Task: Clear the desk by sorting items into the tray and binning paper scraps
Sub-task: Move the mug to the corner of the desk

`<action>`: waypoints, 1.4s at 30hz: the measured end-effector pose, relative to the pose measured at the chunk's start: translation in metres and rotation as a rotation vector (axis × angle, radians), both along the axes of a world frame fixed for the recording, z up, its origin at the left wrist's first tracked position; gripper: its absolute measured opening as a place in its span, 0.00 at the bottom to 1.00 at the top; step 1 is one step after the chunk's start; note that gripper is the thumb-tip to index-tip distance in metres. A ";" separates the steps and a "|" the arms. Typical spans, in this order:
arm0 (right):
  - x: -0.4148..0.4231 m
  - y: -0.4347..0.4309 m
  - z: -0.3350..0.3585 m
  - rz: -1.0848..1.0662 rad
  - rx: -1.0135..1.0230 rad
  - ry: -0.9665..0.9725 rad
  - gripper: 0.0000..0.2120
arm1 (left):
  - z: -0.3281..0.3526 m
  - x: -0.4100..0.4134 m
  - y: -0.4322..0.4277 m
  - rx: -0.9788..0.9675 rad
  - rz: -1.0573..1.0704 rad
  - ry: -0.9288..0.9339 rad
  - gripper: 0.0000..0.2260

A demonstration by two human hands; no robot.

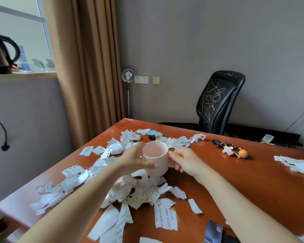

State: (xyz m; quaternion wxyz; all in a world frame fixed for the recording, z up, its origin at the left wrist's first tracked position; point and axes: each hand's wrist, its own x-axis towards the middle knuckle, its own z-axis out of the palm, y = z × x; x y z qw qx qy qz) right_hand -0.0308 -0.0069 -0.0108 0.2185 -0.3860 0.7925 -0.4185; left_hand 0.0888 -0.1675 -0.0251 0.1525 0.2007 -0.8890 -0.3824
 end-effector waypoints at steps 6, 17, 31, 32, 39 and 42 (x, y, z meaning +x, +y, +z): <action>0.014 -0.019 0.043 0.012 -0.128 0.083 0.16 | 0.032 0.014 -0.013 0.009 0.054 0.243 0.31; 0.067 -0.145 0.046 0.214 -0.157 0.065 0.16 | 0.039 0.097 -0.101 0.042 0.287 0.359 0.28; 0.104 -0.274 -0.010 0.331 -0.093 -0.046 0.12 | -0.013 0.144 -0.196 0.121 0.449 0.332 0.26; 0.104 -0.278 -0.013 0.329 -0.094 -0.043 0.12 | -0.016 0.144 -0.200 0.131 0.450 0.322 0.29; 0.098 -0.294 -0.022 0.324 -0.070 -0.031 0.14 | -0.018 0.140 -0.213 0.142 0.434 0.311 0.30; 0.093 -0.288 -0.019 0.338 -0.038 -0.007 0.15 | -0.018 0.136 -0.211 0.140 0.422 0.289 0.27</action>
